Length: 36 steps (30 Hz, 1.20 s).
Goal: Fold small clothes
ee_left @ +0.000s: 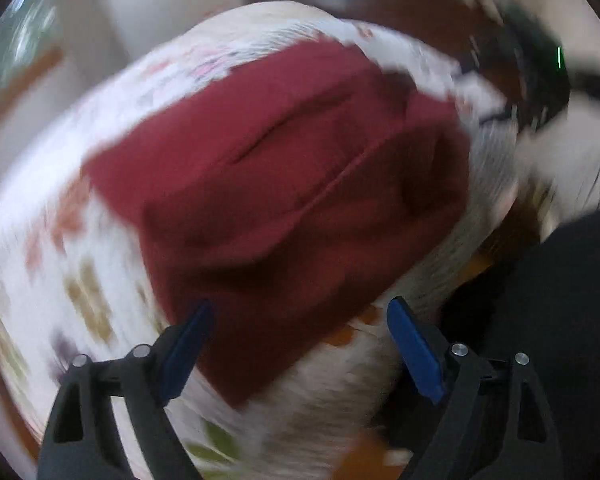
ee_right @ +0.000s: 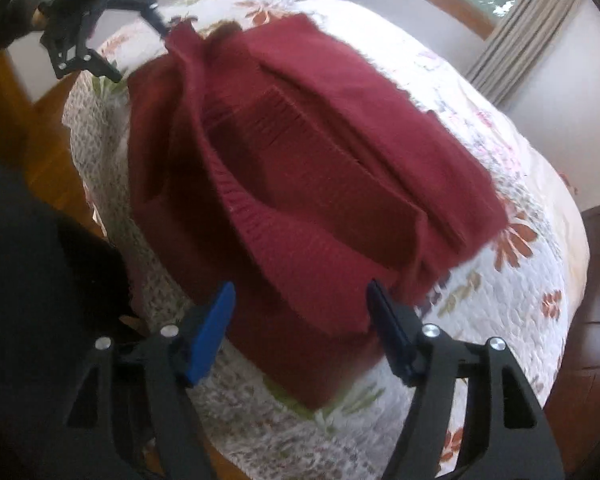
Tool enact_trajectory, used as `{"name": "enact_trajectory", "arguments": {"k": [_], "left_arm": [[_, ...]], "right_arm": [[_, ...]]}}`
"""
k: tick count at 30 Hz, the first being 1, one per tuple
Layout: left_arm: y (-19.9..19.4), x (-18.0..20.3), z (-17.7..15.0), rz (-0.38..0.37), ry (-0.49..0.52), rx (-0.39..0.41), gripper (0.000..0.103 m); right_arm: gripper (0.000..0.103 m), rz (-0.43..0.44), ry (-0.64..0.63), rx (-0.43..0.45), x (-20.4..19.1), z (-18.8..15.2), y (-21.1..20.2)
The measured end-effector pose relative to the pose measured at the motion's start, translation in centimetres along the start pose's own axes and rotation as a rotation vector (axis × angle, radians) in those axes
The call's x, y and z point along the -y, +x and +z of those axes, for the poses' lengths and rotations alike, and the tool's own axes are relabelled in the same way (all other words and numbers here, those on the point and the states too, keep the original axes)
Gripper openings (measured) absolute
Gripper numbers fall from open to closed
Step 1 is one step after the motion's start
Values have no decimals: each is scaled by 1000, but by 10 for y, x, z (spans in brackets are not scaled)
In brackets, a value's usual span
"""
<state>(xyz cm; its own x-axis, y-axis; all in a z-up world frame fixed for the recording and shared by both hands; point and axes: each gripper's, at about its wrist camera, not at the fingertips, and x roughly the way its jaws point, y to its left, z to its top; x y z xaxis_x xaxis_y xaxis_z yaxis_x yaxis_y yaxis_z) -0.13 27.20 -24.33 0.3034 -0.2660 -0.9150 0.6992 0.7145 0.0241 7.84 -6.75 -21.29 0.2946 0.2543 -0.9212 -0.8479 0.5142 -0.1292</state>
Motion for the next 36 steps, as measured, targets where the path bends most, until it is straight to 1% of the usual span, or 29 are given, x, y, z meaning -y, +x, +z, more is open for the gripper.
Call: {"name": "enact_trajectory", "arguments": {"k": [1, 2, 3, 4, 5, 6, 7, 8, 10, 11, 12, 13, 14, 15, 16, 17, 18, 19, 20, 21, 22, 23, 24, 25, 26, 29, 32, 34, 36], "left_arm": [[12, -2, 9, 8, 25, -10, 89], [21, -2, 17, 8, 37, -23, 90], [31, -4, 23, 10, 51, -39, 90], [36, -9, 31, 2, 61, -52, 90], [47, -14, 37, -11, 73, -86, 84], [57, -20, 38, -37, 58, -129, 71], [63, -26, 43, -63, 26, -163, 31], [70, -36, 48, -79, -24, -194, 14], [75, -62, 59, -61, -108, -212, 10], [75, -70, 61, -60, -139, -211, 10], [74, -84, 65, -61, -207, -202, 10], [74, -96, 66, -79, -278, -194, 10], [73, -105, 66, -91, -336, -187, 10], [71, -113, 65, -100, -392, -178, 10], [67, -118, 63, -92, -417, -164, 11], [63, -121, 59, -83, -432, -152, 18], [55, -126, 52, -84, -466, -124, 26], [46, -132, 44, -99, -502, -84, 54], [43, -138, 36, -111, -532, -51, 72], [34, -144, 22, -137, -573, 3, 77], [31, -148, 12, -169, -594, 33, 83], [28, -147, 5, -215, -609, 52, 87], [25, -146, -10, -292, -633, 71, 89], [28, -147, -17, -337, -651, 78, 93], [32, -144, -21, -366, -662, 80, 93], [45, -143, -32, -363, -666, 58, 94], [54, -146, -29, -353, -681, 56, 94], [54, -146, -30, -342, -669, 49, 95], [60, -146, -22, -338, -649, 40, 95]], "right_arm": [[59, 25, -5, -16, 2, 4, 8], [52, 37, -14, -31, 2, 6, 13], [41, 46, -25, -53, 4, 9, 18], [8, 54, -32, -107, 8, 13, 29], [3, 64, -24, -132, 11, 17, 30], [3, 76, -4, -125, 19, 20, 29], [2, 100, 34, -105, 31, 26, 23], [2, 112, 66, -94, 41, 31, 20], [2, 128, 156, -72, 65, 44, 17], [3, 144, 206, -67, 75, 47, 18], [5, 165, 258, -68, 86, 49, 22], [17, 186, 322, -74, 97, 50, 26], [30, 187, 356, -69, 105, 48, 26], [33, 171, 378, -53, 110, 45, 21], [36, 159, 434, -32, 120, 35, 14], [36, 163, 488, -25, 129, 30, 9], [36, 165, 545, -24, 138, 19, 7], [38, 166, 607, -31, 146, 2, 6], [38, 189, 642, -39, 152, -9, 6], [38, 219, 662, -41, 152, -20, 5], [39, 260, 671, -31, 148, -32, 3], [45, 284, 671, -26, 147, -36, 2], [48, 285, 662, -24, 143, -39, 3], [53, 270, 645, -17, 139, -38, 4], [53, 256, 627, -12, 137, -35, 7], [54, 253, 599, -3, 133, -22, 18], [55, 266, 564, -21, 127, -6, 34], [54, 273, 549, -36, 126, -2, 41], [53, 289, 553, -34, 127, 0, 41]]}}
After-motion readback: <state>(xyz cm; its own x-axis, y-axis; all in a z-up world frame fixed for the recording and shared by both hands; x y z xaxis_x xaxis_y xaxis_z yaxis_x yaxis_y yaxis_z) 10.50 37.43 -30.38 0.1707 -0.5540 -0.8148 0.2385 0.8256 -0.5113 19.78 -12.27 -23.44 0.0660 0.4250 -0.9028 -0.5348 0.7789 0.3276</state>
